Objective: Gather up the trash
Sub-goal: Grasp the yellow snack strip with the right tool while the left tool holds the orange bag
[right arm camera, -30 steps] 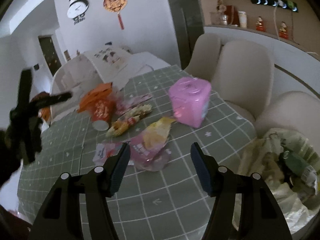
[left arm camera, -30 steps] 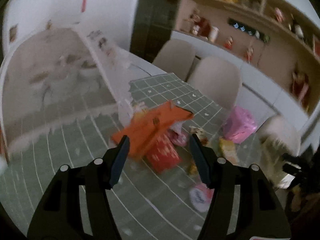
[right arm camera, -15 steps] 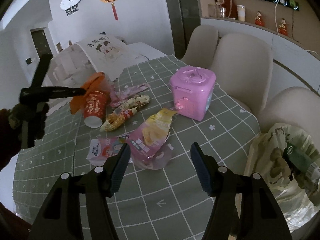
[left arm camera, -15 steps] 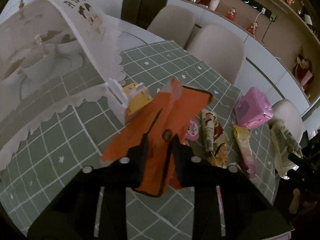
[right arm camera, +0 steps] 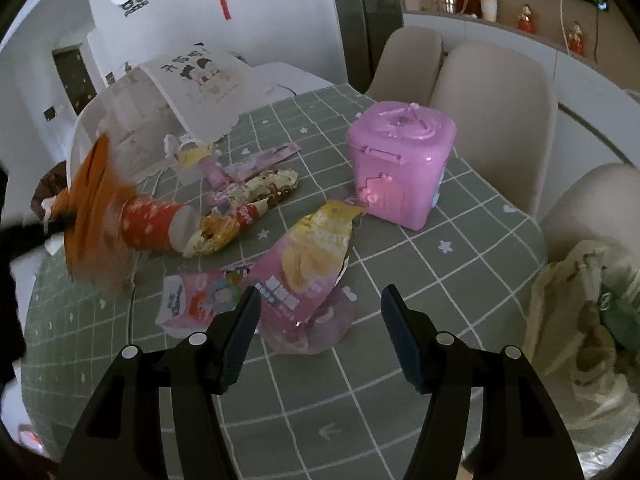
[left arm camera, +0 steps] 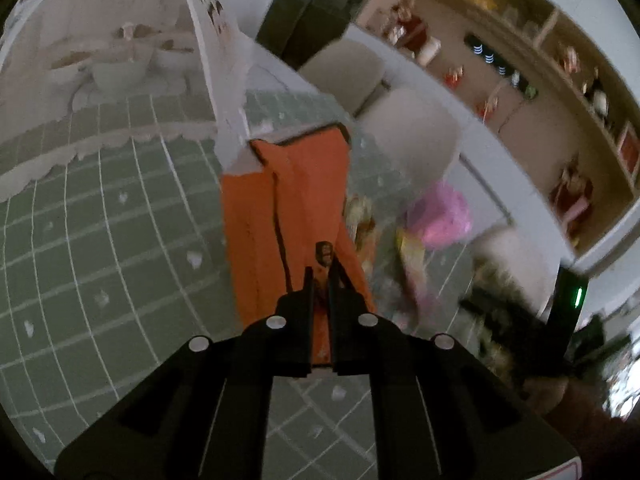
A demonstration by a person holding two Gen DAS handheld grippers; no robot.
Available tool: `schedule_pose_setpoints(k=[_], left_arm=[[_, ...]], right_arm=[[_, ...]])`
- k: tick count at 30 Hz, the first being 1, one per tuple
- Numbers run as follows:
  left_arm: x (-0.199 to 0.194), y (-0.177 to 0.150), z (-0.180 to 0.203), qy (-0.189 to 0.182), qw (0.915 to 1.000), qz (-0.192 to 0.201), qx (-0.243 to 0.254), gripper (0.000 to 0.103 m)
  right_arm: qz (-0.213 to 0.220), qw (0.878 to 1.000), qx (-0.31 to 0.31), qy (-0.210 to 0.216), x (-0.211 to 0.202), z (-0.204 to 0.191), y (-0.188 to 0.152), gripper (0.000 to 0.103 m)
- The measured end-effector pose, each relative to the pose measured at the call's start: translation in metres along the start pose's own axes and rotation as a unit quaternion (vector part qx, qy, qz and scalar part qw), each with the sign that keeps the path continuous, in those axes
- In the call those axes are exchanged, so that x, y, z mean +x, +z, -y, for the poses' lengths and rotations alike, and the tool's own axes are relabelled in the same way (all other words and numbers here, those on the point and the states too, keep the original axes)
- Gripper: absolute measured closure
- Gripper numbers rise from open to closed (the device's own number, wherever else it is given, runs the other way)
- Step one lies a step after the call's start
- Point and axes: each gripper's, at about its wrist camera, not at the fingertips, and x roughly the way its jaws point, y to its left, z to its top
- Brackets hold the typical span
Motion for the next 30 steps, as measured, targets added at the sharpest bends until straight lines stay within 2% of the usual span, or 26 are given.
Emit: schedule_pose_setpoints(k=[3, 6, 10, 13, 18, 20, 25, 30], left_arm=[[0.011, -0.018, 0.002, -0.014, 0.9998, -0.017, -0.003, 0.092], [0.015, -0.023, 0.003, -0.014, 0.9998, -0.014, -0.006, 0.066], [0.009, -0.021, -0.001, -0.020, 0.9997, -0.004, -0.014, 0.061], [-0.004, -0.015, -0.006, -0.013, 0.9996, 0.020, -0.018, 0.058], [-0.023, -0.006, -0.026, 0.026, 0.9962, 0.071, -0.042, 0.052], [-0.025, -0.005, -0.038, 0.047, 0.9938, 0.080, -0.062, 0.051], [-0.017, -0.004, -0.071, 0.064, 0.9877, 0.071, -0.124, 0.050], [-0.015, -0.007, -0.074, 0.058, 0.9865, 0.067, -0.138, 0.050]], right_arm=[[-0.006, 1.000, 0.015, 0.001, 0.016, 0.004, 0.007, 0.044], [-0.021, 0.999, 0.038, 0.008, 0.038, 0.007, 0.014, 0.044], [-0.038, 0.998, 0.043, 0.010, 0.061, 0.004, 0.021, 0.044], [-0.045, 0.998, 0.039, 0.006, 0.073, -0.002, 0.025, 0.044], [-0.065, 0.996, 0.061, 0.015, 0.088, -0.002, 0.026, 0.044], [-0.066, 0.995, 0.069, 0.019, 0.088, -0.001, 0.025, 0.044], [-0.066, 0.994, 0.087, 0.025, 0.087, 0.003, 0.024, 0.044], [-0.070, 0.982, 0.164, 0.063, 0.087, 0.023, 0.026, 0.044]])
